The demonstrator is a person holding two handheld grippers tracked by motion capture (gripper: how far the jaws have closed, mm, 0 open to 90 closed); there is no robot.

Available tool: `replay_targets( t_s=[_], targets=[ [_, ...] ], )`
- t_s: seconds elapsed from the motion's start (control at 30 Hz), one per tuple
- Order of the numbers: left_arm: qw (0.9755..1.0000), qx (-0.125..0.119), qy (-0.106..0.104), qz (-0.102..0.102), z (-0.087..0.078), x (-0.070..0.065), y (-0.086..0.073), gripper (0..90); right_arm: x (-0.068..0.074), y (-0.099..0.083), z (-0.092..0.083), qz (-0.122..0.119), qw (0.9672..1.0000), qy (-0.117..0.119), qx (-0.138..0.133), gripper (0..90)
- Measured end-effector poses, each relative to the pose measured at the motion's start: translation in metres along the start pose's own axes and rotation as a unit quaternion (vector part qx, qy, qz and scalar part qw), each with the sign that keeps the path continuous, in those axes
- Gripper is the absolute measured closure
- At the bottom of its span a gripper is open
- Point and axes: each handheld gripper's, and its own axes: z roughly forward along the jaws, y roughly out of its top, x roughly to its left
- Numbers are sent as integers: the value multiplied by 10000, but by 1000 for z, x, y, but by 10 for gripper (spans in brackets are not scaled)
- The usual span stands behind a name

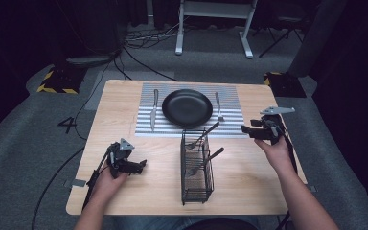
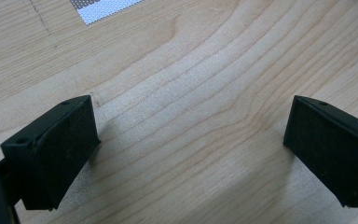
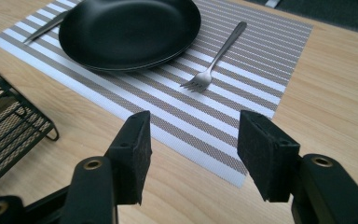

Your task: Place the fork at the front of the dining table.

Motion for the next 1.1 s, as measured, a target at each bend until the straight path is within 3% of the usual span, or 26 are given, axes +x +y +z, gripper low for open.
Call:
replay_targets(
  t_s=[0.27, 0.47, 0.67, 0.83, 1.1],
  targets=[
    [10000, -1, 1, 5, 0, 0, 0, 29, -5, -27, -30, 90, 9997, 189, -159, 421],
    [10000, -5, 2, 5, 0, 0, 0, 29, -5, -44, -41, -58, 9994, 305, -138, 409],
    [10000, 0, 5, 12, 0, 0, 0, 29, -1, -65, -46, -175, 9987, 431, -185, 395],
    [10000, -2, 5, 7, 0, 0, 0, 29, 3, -85, -46, -307, 9986, 393, -148, 394],
    [10000, -4, 3, 3, 0, 0, 0, 30, 1, -120, -39, -35, 9996, 283, 51, 392]
  ],
)
